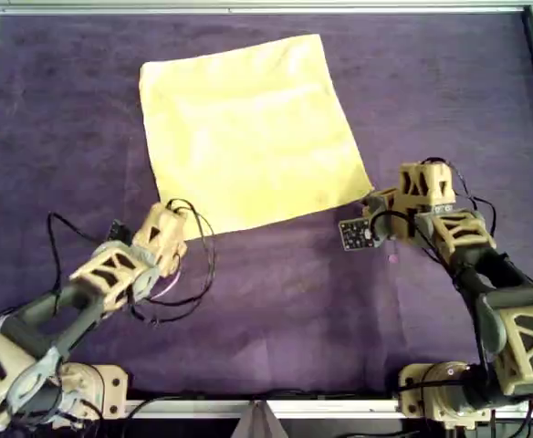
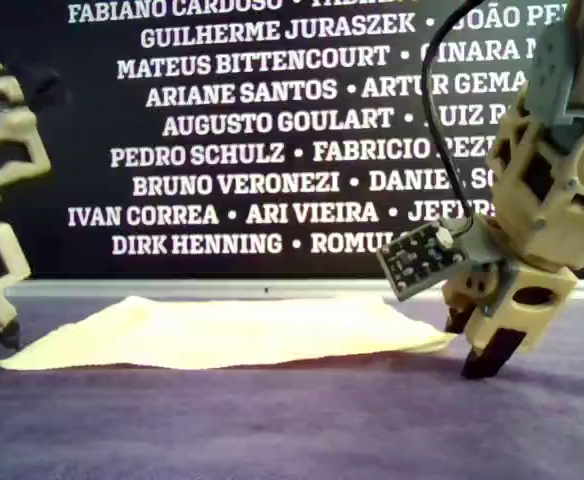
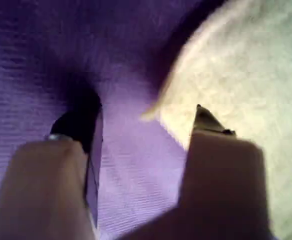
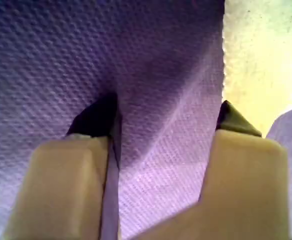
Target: Fold a cloth
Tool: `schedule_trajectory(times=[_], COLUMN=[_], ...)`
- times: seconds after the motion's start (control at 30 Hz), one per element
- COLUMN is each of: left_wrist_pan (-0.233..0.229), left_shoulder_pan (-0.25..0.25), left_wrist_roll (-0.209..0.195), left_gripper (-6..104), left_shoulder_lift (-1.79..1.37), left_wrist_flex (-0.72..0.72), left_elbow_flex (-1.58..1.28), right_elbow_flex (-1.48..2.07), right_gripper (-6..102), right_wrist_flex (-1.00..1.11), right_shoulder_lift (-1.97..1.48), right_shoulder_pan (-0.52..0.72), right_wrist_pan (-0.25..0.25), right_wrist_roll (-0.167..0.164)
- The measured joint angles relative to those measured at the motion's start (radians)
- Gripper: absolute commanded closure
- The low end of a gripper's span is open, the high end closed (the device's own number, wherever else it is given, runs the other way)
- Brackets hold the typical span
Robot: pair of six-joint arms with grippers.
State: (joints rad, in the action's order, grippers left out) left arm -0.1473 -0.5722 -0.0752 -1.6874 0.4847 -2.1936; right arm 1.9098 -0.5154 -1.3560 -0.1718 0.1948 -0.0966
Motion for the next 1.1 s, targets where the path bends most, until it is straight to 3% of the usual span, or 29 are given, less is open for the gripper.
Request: schedule_trajectory(times=[0.33, 0.4, 0.67, 1.1], left_wrist_pan=[0.0, 0.0, 0.0, 0.0], left_shoulder_pan=[0.003, 0.003, 0.003, 0.003], left_wrist_roll=[0.0, 0.0, 0.0, 0.0], left_gripper=[32, 32, 32, 32], left_shoulder_lift=[0.107, 0.107, 0.107, 0.107], left_wrist_flex=[0.0, 0.0, 0.0, 0.0], left_elbow_flex=[0.147, 0.152, 0.152, 0.152], right_elbow_flex=[-0.002, -0.002, -0.066, -0.278], right_gripper=[18, 18, 18, 18], right_wrist_flex=[0.002, 0.002, 0.003, 0.003], right_shoulder_lift=[0.002, 0.002, 0.012, 0.199], right_shoulder_pan=[-0.002, -0.02, -0.146, -0.132], right_wrist_pan=[-0.002, -0.021, -0.021, -0.025], right_wrist_roll=[0.0, 0.0, -0.005, -0.005])
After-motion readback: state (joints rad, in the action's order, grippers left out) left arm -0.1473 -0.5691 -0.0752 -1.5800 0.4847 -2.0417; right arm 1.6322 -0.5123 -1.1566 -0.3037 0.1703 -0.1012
